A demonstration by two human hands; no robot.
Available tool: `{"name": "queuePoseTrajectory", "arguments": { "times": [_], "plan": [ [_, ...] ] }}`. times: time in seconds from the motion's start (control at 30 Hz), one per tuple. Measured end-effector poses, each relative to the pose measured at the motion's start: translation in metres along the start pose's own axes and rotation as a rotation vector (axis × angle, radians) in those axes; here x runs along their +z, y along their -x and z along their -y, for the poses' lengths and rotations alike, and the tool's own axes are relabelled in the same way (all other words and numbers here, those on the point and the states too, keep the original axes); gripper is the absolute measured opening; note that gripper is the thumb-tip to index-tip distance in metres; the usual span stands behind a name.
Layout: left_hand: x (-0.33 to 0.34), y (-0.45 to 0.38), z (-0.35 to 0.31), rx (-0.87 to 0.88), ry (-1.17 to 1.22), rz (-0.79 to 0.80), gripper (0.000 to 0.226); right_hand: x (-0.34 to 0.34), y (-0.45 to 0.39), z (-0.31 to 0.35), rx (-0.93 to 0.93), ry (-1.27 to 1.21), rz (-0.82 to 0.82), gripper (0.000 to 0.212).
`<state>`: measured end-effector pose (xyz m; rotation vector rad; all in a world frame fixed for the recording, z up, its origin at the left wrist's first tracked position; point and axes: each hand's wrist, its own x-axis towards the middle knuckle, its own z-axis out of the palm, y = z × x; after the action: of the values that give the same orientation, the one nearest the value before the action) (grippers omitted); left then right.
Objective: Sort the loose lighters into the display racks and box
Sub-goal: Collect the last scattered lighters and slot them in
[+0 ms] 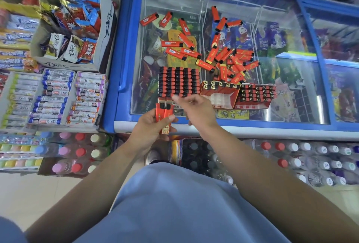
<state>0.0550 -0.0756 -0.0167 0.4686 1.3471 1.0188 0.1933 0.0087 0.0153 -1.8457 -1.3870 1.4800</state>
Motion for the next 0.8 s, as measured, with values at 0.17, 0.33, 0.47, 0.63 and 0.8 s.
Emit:
{"name": "queuePoseTrajectory", "arguments": {
  "times": [0.17,0.33,0.47,0.63,0.8],
  "plan": [
    [0.009,-0.003,0.002,-0.002,-0.005,0.028,0.025,-0.009,0.01,-0.002,-0.09,0.149,0.264,0.022],
    [0.006,-0.015,0.011,-0.133,0.069,0.009,0.022,-0.041,-0.008,-0.016,-0.17,0.234,-0.115,0.015],
    [0.01,-0.015,0.014,-0.123,0.092,0.008,0.025,-0.049,-0.022,-0.023,-0.324,0.57,-0.143,0.015],
    [0.011,-0.012,0.011,-0.075,0.14,-0.013,0.025,-0.044,-0.033,-0.029,-0.438,0.753,-0.161,0.022],
    [0.003,-0.011,0.013,-0.054,0.106,-0.074,0.031,-0.041,-0.038,-0.027,-0.526,0.847,-0.193,0.028]
  ]
}}
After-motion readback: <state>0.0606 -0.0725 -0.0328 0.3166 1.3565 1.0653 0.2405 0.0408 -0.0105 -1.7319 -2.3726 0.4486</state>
